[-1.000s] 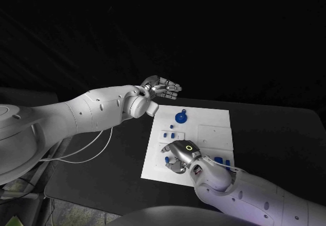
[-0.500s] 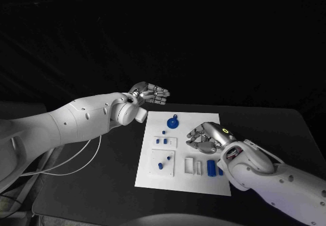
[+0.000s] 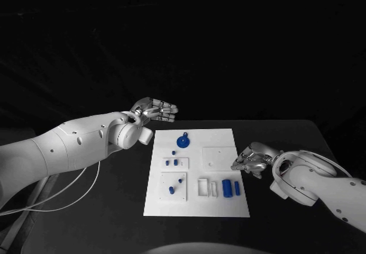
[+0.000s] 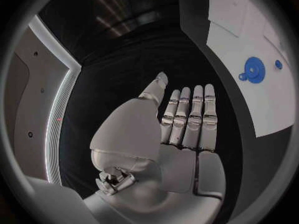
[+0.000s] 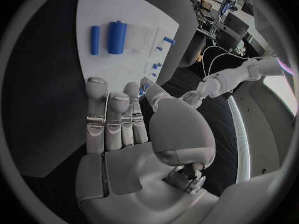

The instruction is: Assemble the parts on the task board

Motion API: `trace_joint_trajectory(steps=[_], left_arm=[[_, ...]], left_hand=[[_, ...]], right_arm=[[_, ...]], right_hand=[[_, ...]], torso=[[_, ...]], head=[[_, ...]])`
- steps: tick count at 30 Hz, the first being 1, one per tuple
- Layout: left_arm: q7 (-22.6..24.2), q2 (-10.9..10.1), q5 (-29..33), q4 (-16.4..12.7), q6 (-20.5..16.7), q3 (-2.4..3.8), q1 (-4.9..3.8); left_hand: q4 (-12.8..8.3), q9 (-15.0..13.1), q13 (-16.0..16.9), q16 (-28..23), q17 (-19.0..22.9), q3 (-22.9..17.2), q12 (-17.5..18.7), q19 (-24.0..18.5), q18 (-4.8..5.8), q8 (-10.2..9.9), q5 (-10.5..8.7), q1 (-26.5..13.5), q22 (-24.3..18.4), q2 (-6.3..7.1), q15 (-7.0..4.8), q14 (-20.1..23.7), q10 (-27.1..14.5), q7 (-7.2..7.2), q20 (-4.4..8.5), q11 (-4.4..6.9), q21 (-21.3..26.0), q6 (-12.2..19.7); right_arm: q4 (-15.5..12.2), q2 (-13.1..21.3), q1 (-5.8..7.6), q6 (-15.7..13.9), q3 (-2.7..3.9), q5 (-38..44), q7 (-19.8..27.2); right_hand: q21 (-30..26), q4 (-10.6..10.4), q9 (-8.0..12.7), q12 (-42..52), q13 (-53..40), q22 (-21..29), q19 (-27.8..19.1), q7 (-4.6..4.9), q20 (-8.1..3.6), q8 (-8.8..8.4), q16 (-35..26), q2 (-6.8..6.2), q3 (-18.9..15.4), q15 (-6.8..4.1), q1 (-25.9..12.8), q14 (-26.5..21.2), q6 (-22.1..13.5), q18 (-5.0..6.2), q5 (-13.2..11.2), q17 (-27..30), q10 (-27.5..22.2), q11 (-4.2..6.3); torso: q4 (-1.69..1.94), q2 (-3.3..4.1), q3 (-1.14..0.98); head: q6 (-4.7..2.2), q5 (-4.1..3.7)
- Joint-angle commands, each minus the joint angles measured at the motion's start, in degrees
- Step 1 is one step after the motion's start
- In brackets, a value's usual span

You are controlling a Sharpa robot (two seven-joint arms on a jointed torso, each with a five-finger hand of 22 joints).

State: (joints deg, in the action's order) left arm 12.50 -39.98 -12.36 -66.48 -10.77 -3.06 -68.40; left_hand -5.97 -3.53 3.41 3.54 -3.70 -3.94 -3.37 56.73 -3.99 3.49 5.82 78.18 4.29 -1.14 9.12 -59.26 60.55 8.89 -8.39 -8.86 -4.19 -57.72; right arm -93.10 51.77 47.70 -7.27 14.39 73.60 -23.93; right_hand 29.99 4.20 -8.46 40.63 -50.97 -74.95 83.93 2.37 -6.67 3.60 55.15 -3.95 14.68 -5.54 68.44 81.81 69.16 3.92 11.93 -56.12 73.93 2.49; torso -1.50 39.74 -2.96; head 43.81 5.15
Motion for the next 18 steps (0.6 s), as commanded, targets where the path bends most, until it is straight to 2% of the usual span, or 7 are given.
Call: trace_joint_trajectory(steps=[1,3,6,8,9,14,18], left_arm=[[1.66,-0.44,-0.24,-0.54,1.35,-0.01,0.2],[1.77,-0.6,-0.28,-0.78,1.54,-0.01,0.29],[1.88,-0.79,-0.59,-1.13,1.56,-0.02,0.42],[2.05,-0.88,-0.72,-1.28,1.66,-0.02,0.46],[2.16,-0.91,-0.76,-1.33,1.72,-0.02,0.48],[2.89,-1.01,-0.85,-1.51,2.28,-0.02,0.53],[3.21,-1.01,-0.85,-1.57,2.64,-0.02,0.55]], left_hand=[[0.05,-0.04,0.0,-0.04,0.01,0.31,-0.01,0.34,-0.75,0.08,-0.33,-0.4,-0.04,0.12,0.0,-0.31,-0.06,0.03,-0.05,0.01,-0.15,0.5],[0.04,-0.04,0.0,-0.04,0.01,0.32,-0.01,0.34,-0.75,0.08,-0.33,-0.41,-0.04,0.13,0.0,-0.31,-0.06,0.04,-0.05,0.01,-0.15,0.5],[0.01,-0.04,0.0,-0.03,0.0,0.62,-0.02,-0.17,-0.56,0.09,-0.55,-0.58,-0.15,0.42,0.07,-0.14,-0.17,0.09,-0.18,-0.04,0.09,0.65],[0.4,-0.04,0.01,-0.02,0.0,1.29,-0.03,-0.36,-0.44,0.07,-2.83,-1.33,-0.16,1.06,0.08,-0.15,-0.17,0.2,-0.21,-0.11,0.12,1.07],[0.66,-0.04,0.01,-0.03,0.0,1.55,-0.03,-0.4,-0.39,0.08,-2.91,-1.64,-0.16,1.27,0.1,-0.13,-0.2,0.17,-0.21,-0.12,0.12,1.16],[2.03,-0.03,0.02,-0.03,0.02,3.16,-0.04,-0.54,-0.16,0.06,-2.96,-3.14,-0.18,2.77,0.07,0.01,-0.36,0.28,-0.15,-0.2,0.12,1.68],[3.35,-0.03,0.02,-0.02,0.01,5.66,-0.04,-0.62,-0.09,0.07,-2.99,-2.33,-0.16,2.5,0.08,0.08,-0.41,0.3,-0.12,-0.22,0.06,2.04]], right_arm=[[0.09,0.43,0.04,7.92,0.02,-4.12,-10.22],[0.35,0.49,0.05,8.52,-0.05,-4.55,-11.82],[0.93,0.19,0.05,8.95,-0.35,-5.06,-13.63],[1.33,-0.11,0.05,9.27,-0.79,-5.29,-14.44],[1.49,-0.26,0.04,9.36,-0.97,-5.36,-14.69],[2.4,-1.4,0.0,9.24,-1.93,-5.09,-15.49],[2.96,-2.38,-0.03,8.59,-2.59,-4.65,-15.58]], right_hand=[[0.77,0.57,-0.41,0.65,-2.62,-3.21,2.88,0.15,-0.06,0.03,0.0,-0.53,1.01,0.06,-1.43,0.45,0.21,-0.47,-0.89,-1.53,0.77,0.08],[1.08,-0.02,-0.56,0.21,-3.5,-3.27,2.85,0.13,-0.04,0.03,-0.18,-0.8,1.19,0.08,-2.12,0.64,0.13,-0.53,-1.6,-2.28,0.99,0.05],[2.42,-1.7,-0.58,1.9,-5.82,-3.63,2.94,0.01,-0.01,0.01,0.79,-1.2,0.85,0.12,-3.64,0.97,0.17,-0.66,-1.87,-3.95,2.02,0.05],[3.4,-2.85,-0.64,3.05,-7.42,-3.9,2.97,0.0,0.01,0.03,1.38,-1.59,0.83,0.17,-4.79,1.13,0.43,-0.78,-2.95,-4.96,2.54,0.07],[3.65,-3.18,-0.66,3.15,-7.92,-3.96,2.95,0.03,-0.01,0.05,1.43,-1.78,1.02,0.16,-4.99,1.12,0.44,-0.8,-3.05,-5.27,2.6,0.04],[6.23,-6.29,-0.78,4.33,-11.03,-4.32,2.91,0.13,-0.01,0.03,1.84,-3.06,1.77,0.16,-6.32,1.35,0.17,-0.71,-4.93,-6.95,3.16,-0.07],[7.32,-7.64,-0.9,5.49,-13.05,-4.49,2.92,0.22,-0.04,0.04,2.08,-3.81,1.85,0.13,-6.42,1.56,0.04,-0.67,-5.51,-7.8,3.6,-0.12]], torso=[[-0.06,-0.17,0.12],[-0.05,-0.22,0.3],[-0.12,-0.21,0.36],[-0.08,-0.23,0.46],[-0.06,-0.23,0.49],[0.03,-0.15,0.42],[0.03,-0.13,0.44]], head=[[0.31,-0.66],[0.28,-1.08],[0.07,-1.68],[0.08,-1.99],[0.12,-2.08],[0.26,-2.41],[0.35,-2.34]])
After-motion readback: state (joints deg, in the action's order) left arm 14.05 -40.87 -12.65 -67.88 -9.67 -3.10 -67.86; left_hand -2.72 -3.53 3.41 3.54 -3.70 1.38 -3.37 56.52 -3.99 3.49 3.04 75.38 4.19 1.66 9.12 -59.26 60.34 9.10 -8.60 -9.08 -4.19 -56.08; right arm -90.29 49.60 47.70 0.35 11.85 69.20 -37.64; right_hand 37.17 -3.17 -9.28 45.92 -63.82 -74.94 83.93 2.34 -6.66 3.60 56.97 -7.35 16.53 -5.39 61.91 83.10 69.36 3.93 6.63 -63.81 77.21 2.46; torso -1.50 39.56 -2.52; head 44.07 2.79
